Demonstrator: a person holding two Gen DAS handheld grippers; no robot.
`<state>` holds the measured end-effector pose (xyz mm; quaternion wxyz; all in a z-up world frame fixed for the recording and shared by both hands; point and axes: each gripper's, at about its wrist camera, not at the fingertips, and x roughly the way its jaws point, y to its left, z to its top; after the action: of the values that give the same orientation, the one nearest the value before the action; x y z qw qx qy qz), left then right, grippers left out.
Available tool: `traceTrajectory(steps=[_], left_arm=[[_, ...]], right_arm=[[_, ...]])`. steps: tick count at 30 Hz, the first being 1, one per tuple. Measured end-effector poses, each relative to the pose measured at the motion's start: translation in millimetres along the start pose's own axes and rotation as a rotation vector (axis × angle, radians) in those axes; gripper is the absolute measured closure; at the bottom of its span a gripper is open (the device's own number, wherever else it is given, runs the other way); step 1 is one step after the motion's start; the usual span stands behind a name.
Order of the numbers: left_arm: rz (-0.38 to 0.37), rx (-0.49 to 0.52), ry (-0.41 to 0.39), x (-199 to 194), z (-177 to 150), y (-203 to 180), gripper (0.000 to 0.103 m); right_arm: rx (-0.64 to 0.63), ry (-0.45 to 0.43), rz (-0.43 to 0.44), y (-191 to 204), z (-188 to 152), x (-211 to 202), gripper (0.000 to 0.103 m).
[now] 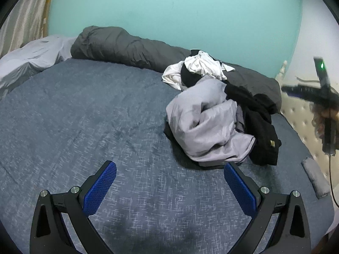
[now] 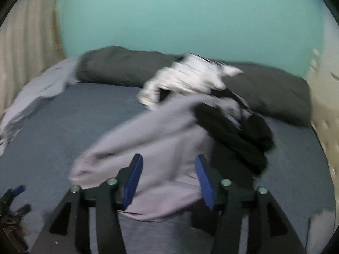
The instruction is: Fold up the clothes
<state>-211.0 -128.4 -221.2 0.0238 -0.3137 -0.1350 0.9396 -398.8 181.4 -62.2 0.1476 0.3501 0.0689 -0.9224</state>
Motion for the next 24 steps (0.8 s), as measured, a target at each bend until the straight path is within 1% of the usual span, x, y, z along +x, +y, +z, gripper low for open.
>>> traceTrajectory(steps=[1, 3, 5, 7, 10, 14, 17, 18, 19, 20, 21, 22, 24], left_arm=[[-0.001, 0.004, 0.005, 7, -2, -2, 0.0], [-0.002, 0.01, 0.017, 19, -6, -5, 0.0], [-0.004, 0.017, 0.031, 34, -11, -6, 0.0], [-0.009, 0.022, 0.046, 48, -15, -8, 0.0], [-0.016, 0.034, 0.062, 65, -20, -11, 0.0], [-0.03, 0.056, 0.077, 80, -28, -17, 0.0], [-0.031, 0.08, 0.088, 84, -34, -19, 0.0], [-0.029, 0.086, 0.091, 85, -36, -18, 0.0], [-0.028, 0.087, 0.094, 86, -37, -17, 0.0], [-0.028, 0.086, 0.095, 86, -37, -16, 0.0], [-0.028, 0.084, 0.094, 85, -37, -14, 0.0], [-0.029, 0.083, 0.091, 85, -36, -13, 0.0], [-0.028, 0.081, 0.086, 84, -35, -11, 0.0]], right_arm=[[0.029, 0.022, -0.028, -16, -3, 10, 0.04], [0.065, 0.064, -0.077, -43, -17, 31, 0.039], [0.086, 0.102, -0.118, -61, -33, 52, 0.039], [0.114, 0.138, -0.133, -75, -52, 76, 0.039], [0.124, 0.171, -0.123, -84, -74, 106, 0.039], [0.051, 0.217, -0.124, -76, -96, 146, 0.039], [-0.054, 0.224, -0.193, -67, -104, 165, 0.039], [-0.07, 0.216, -0.21, -67, -104, 168, 0.043], [-0.083, 0.207, -0.227, -68, -104, 171, 0.053], [-0.08, 0.199, -0.244, -72, -103, 173, 0.061], [-0.075, 0.19, -0.271, -78, -101, 174, 0.075], [-0.07, 0.182, -0.298, -84, -99, 175, 0.085], [-0.061, 0.172, -0.359, -99, -95, 175, 0.092]])
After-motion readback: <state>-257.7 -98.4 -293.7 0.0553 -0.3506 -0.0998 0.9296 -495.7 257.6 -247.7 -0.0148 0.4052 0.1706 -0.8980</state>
